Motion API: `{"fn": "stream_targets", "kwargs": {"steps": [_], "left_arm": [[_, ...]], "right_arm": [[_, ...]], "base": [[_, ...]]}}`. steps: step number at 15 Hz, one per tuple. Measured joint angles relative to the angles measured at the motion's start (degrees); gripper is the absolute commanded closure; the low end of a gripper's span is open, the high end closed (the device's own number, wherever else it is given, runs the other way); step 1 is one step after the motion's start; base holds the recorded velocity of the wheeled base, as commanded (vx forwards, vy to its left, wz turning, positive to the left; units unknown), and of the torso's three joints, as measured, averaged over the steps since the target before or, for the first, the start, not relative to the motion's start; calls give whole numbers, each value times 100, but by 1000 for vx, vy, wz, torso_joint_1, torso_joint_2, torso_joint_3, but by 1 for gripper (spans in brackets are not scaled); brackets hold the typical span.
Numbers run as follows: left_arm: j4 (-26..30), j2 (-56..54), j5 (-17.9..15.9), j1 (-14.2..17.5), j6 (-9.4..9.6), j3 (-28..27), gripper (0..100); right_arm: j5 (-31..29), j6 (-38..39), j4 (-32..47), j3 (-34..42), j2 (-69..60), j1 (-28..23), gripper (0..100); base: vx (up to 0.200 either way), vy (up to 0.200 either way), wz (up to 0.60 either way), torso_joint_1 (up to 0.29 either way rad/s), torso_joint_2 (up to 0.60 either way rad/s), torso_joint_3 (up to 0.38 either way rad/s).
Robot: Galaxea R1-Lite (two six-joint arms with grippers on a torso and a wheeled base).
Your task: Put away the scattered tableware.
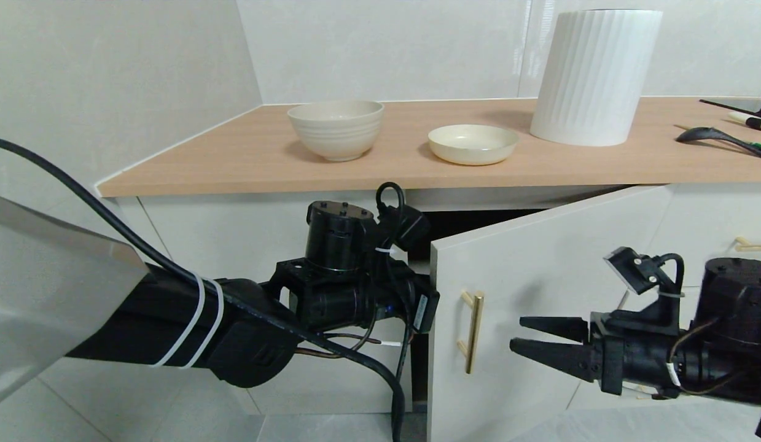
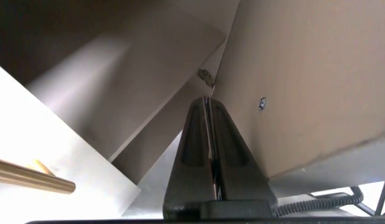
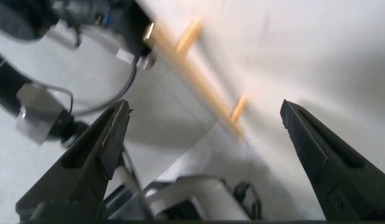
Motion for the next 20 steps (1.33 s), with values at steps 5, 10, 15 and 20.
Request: {"fn": "stream_targets", "kwargs": {"steps": [5,10,15,20], "left_arm": [[2,26,79,-74,2,-57,100],[4,106,256,-162,-5,-138,100],[13,116,286,-182,-13,-157,100],[-2,235,284,-269,-46,-315,100]], "right_arm": [[-597,-895,18,918,-455,-50,0],[-1152,-1037,13,1291,-831,52,0],[-1153,-1031,23,1392,-1014,62,0],[-1153,-1031,23,1425,-1014,62,0]], "base": [[0,0,0,0,0,0],[0,0,0,0,0,0],[-40,0,0,0,0,1],[-120,0,0,3,0,-1]]}}
